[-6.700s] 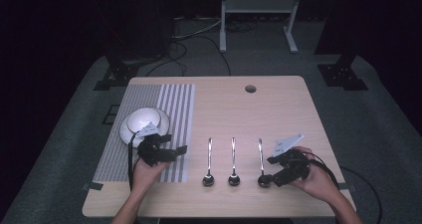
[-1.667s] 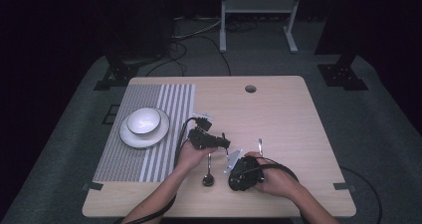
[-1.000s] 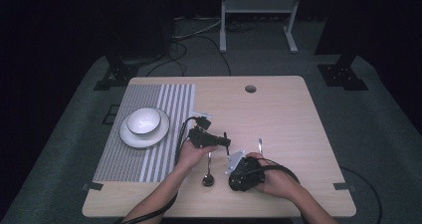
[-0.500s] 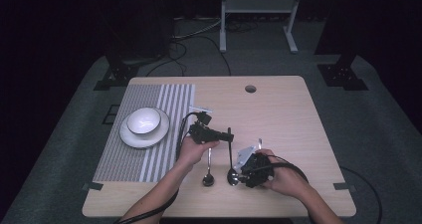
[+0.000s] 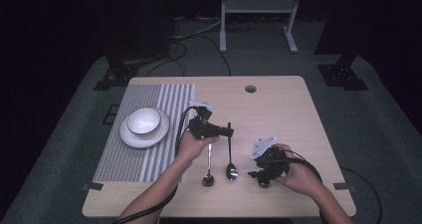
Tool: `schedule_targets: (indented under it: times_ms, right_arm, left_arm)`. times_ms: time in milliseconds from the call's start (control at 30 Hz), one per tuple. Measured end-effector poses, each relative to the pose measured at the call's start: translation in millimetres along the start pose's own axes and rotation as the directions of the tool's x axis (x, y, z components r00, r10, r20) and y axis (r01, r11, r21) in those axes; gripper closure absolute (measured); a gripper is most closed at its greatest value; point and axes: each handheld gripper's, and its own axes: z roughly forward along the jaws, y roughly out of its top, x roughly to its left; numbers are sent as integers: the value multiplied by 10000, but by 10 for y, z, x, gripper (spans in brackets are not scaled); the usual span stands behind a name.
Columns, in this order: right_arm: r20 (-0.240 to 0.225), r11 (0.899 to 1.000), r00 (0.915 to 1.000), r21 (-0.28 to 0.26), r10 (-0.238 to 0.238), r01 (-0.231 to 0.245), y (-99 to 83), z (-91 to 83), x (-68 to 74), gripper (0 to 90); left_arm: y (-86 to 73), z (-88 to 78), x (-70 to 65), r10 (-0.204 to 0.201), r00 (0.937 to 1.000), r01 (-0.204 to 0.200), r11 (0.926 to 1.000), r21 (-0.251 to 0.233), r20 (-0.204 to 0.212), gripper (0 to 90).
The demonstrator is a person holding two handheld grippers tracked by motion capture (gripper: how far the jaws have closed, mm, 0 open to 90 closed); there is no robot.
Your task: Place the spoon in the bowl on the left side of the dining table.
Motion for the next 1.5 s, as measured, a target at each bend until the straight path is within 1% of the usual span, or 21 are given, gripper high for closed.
schedule_targets:
  times_ms: [67, 200, 433, 633, 900, 1167, 1500]
  right_arm:
    - [-46, 9998, 9999, -69, 163, -163, -22, -20, -19, 415]
    - [-100, 9989, 9990, -166, 436, -438, -64, -69, -59, 398]
    - [-26, 9968, 9972, -283, 750, -751, -119, -170, -126, 380]
    - [-3, 9940, 9948, -387, 1021, -1020, -185, -235, -186, 372]
    - [36, 9916, 9920, -321, 1258, -1257, -257, -271, -212, 372]
    - [110, 9886, 9890, -312, 1476, -1472, -329, -307, -225, 370]
    - [165, 9851, 9855, -339, 1691, -1684, -417, -336, -243, 365]
  left_arm:
    - [15, -17, -8, 36, 10000, -36, 10000, -66, -48, 893]
    - [48, -57, -21, 210, 9996, -210, 9998, -46, -176, 893]
    - [98, -120, -39, 251, 9993, -254, 9996, -136, -274, 893]
    - [154, -193, -60, 396, 9984, -406, 9988, -255, -408, 893]
    - [223, -285, -68, 527, 9964, -545, 9982, -256, -662, 893]
    - [268, -352, -70, 640, 9949, -660, 9975, -244, -783, 893]
    - [317, -464, -69, 686, 9917, -725, 9968, -323, -1085, 893]
